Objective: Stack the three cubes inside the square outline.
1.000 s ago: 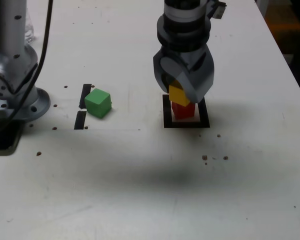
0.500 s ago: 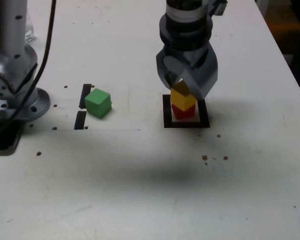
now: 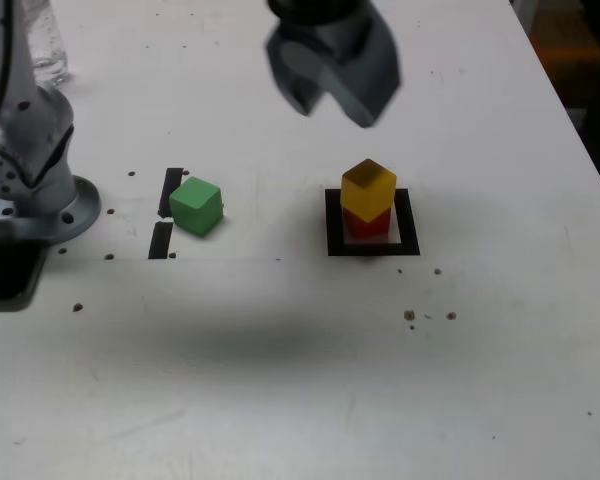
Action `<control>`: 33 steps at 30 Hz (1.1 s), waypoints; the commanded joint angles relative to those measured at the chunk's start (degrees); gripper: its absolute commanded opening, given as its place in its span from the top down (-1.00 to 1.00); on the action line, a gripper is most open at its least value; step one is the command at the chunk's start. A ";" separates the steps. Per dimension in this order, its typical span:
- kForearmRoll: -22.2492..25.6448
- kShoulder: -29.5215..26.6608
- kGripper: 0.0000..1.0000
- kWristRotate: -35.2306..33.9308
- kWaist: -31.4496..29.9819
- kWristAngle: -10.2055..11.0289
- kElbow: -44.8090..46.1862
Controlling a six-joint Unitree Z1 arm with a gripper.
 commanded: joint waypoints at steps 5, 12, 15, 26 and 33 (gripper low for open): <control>1.80 -4.27 -0.41 -1.11 0.55 0.04 4.61; 2.61 -7.46 -0.64 -3.11 0.55 -1.45 10.04; 2.77 -8.71 -0.71 -3.73 0.55 -3.10 13.19; 3.01 -10.41 -0.73 -4.45 0.55 -5.33 21.00; 2.93 -10.40 -0.73 -5.03 0.49 -5.44 24.22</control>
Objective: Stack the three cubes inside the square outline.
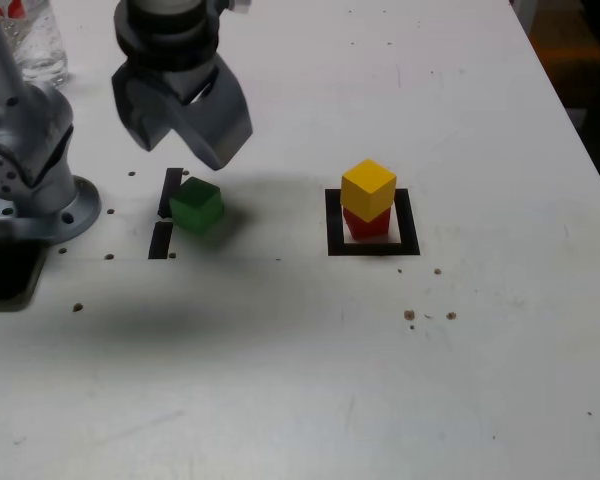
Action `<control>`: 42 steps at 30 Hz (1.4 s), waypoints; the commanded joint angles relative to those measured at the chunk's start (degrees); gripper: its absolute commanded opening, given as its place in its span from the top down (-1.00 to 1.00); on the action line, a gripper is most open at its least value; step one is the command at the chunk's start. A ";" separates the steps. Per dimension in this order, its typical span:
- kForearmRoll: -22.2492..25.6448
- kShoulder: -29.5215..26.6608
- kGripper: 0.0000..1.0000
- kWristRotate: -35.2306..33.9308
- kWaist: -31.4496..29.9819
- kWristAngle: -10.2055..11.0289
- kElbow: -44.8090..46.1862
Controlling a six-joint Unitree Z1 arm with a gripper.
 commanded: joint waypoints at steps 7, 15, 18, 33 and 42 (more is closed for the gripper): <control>-2.32 0.60 -0.73 -1.08 -1.68 -0.96 2.74; -6.74 1.89 -0.73 -2.12 -3.74 -3.02 5.97; -8.53 2.80 -0.73 -2.61 -4.85 -3.91 6.70; -19.21 7.02 -0.15 -4.02 -5.69 -6.26 12.38; -20.54 6.78 0.48 -5.26 -5.69 -5.87 12.98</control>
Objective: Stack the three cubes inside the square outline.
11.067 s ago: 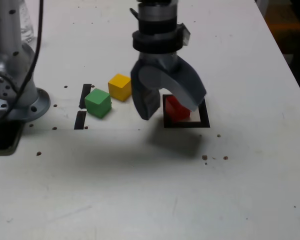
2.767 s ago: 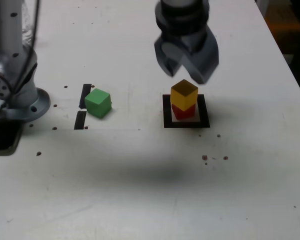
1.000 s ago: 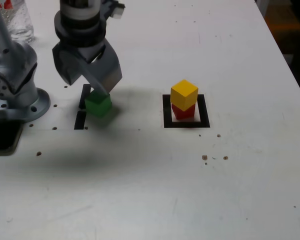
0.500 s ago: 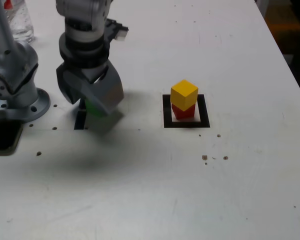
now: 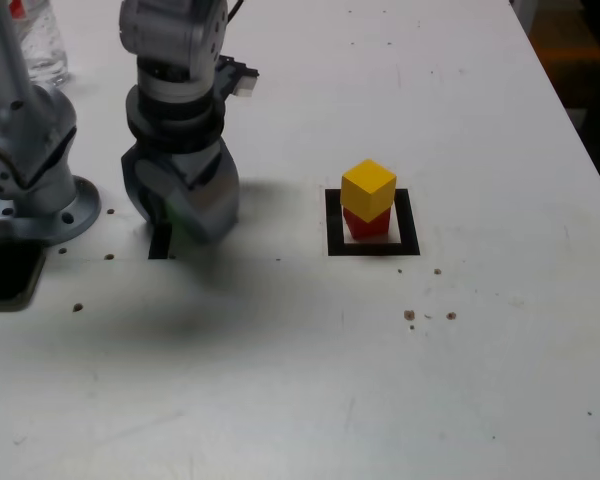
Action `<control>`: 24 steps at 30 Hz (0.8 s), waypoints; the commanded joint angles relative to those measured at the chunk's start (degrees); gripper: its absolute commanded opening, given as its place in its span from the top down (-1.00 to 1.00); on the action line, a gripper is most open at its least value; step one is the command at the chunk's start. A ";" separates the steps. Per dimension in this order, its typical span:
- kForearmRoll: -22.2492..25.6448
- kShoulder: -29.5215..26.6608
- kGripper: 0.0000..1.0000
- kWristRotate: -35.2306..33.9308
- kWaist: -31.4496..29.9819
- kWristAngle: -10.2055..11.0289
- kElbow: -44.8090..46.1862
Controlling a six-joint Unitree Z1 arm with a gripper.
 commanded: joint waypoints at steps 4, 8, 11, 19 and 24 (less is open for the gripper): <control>1.01 -0.82 0.48 -1.16 -0.07 0.35 0.45; 3.15 -1.83 0.48 -2.52 -0.07 1.15 -0.34; 6.89 -2.84 0.48 -3.64 -0.07 2.39 -2.27; 18.72 -3.29 0.48 -4.65 -0.07 5.53 -12.25; 24.64 -2.79 0.48 -4.01 -0.07 6.23 -19.83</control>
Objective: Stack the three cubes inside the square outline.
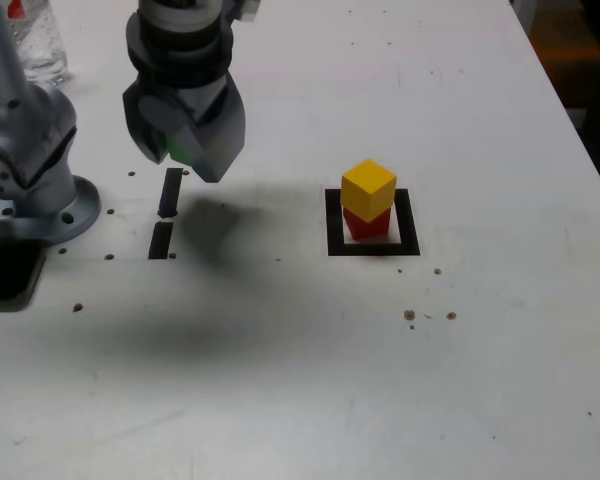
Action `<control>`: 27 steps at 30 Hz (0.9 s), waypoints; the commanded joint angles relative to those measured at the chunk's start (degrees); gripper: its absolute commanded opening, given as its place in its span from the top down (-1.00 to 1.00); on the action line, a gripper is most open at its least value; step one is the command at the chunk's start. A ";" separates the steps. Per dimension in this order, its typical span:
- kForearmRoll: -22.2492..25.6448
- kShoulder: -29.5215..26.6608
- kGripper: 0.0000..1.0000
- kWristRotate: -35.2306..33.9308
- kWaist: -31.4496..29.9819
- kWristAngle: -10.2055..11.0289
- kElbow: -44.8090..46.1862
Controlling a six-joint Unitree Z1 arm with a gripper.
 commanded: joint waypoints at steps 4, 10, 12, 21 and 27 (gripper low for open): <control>4.56 1.52 0.48 0.96 -0.34 -0.06 -8.11; 7.29 3.05 0.48 1.45 -0.85 -0.14 -13.46; 8.01 3.80 0.48 1.91 -0.85 -0.11 -15.76; 9.67 10.87 0.48 4.83 -0.85 -1.47 -25.50; 8.98 15.15 0.48 6.19 -0.85 -2.26 -30.20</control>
